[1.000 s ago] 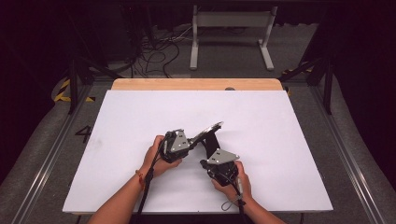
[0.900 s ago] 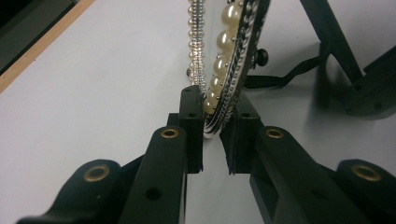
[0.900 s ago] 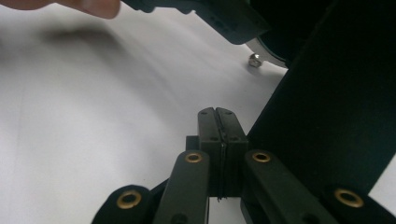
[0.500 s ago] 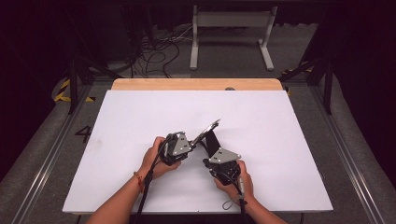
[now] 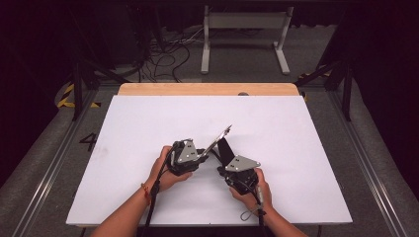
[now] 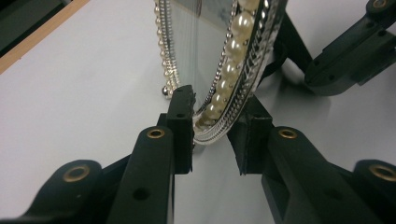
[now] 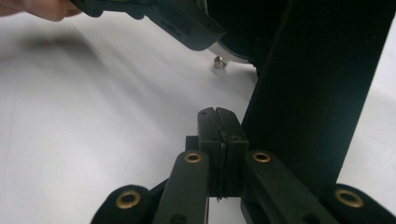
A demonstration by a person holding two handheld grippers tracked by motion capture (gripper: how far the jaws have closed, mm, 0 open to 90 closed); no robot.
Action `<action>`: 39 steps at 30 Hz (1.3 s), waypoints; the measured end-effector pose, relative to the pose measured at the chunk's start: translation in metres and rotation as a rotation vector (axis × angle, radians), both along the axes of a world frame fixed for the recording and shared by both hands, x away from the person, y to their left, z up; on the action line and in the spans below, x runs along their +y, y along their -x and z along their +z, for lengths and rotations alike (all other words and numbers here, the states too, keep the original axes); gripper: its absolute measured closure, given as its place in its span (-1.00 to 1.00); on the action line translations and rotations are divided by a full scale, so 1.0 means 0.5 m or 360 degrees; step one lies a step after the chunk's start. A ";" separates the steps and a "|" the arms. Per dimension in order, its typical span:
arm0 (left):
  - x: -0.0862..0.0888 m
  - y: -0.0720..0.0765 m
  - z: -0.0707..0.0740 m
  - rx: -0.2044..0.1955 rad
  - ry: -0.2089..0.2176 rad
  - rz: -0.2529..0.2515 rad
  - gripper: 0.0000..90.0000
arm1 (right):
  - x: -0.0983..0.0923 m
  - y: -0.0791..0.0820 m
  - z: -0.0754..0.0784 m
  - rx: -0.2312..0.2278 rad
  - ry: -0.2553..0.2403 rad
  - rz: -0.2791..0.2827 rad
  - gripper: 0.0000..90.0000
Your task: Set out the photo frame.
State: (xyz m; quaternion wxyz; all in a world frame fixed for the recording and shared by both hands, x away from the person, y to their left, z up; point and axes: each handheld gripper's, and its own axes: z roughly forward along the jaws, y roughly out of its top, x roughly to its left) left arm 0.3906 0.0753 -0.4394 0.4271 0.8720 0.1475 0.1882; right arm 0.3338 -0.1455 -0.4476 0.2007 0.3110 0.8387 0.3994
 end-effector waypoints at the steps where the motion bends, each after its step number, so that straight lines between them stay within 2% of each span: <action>1: -0.001 0.000 0.000 -0.0011 -0.0006 -0.0003 0.66 | -0.001 0.001 0.002 -0.0002 -0.0006 0.0007 1.00; 9: -0.004 0.006 0.003 -0.0076 -0.0045 -0.0005 0.73 | 0.001 -0.002 -0.001 -0.0004 0.0010 0.0000 1.00; 17: -0.004 0.014 0.005 -0.0109 -0.0088 -0.0021 0.74 | -0.001 -0.002 -0.001 0.0012 0.0007 -0.0004 1.00; 26: -0.011 0.030 0.007 -0.0141 -0.0150 0.0003 0.72 | -0.013 -0.005 0.002 0.0019 0.0013 -0.0027 1.00; 31: -0.011 0.027 0.006 -0.0124 -0.0100 0.0008 0.70 | -0.020 -0.006 0.005 0.0008 0.0017 -0.0047 1.00; 34: -0.007 0.024 0.003 -0.0088 -0.0060 -0.0003 0.67 | -0.021 -0.006 0.006 0.0011 0.0010 -0.0056 1.00; 38: -0.006 0.018 -0.002 -0.0052 -0.0032 0.0002 0.54 | -0.023 -0.006 0.007 0.0012 -0.0019 -0.0038 1.00; 39: -0.007 0.016 -0.005 -0.0052 -0.0044 0.0013 0.50 | -0.023 -0.006 0.008 0.0010 -0.0025 -0.0034 1.00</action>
